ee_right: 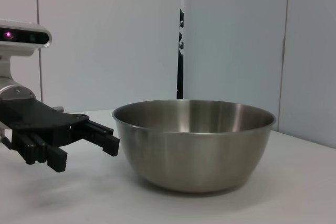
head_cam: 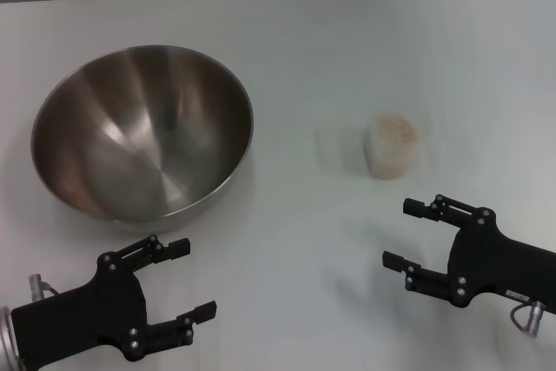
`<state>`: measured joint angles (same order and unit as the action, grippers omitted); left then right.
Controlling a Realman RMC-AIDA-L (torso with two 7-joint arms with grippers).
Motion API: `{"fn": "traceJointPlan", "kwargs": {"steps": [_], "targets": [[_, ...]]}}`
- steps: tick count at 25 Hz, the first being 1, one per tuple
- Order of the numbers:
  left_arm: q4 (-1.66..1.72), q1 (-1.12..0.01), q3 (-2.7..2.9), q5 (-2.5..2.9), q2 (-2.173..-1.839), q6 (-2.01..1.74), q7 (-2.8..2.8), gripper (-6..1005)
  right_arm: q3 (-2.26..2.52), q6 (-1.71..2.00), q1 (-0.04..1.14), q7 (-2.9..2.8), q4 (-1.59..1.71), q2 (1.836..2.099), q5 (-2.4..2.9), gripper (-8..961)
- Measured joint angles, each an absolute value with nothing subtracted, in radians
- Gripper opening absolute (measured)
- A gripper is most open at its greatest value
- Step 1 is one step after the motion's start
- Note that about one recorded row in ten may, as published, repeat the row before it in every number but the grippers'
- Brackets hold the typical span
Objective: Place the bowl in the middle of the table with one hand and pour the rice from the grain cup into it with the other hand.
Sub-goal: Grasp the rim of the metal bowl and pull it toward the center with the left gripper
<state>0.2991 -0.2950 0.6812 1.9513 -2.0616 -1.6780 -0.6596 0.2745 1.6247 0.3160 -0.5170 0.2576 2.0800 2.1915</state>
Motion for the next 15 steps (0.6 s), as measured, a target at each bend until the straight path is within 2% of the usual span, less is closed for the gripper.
{"fn": "traceJointPlan", "kwargs": {"steps": [15], "targets": [[0.299, -0.292, 0.681, 1.951, -2.063, -1.687, -0.660, 814, 0.270, 1.632, 0.315, -0.515, 0.258, 2.080, 2.188, 726]]}}
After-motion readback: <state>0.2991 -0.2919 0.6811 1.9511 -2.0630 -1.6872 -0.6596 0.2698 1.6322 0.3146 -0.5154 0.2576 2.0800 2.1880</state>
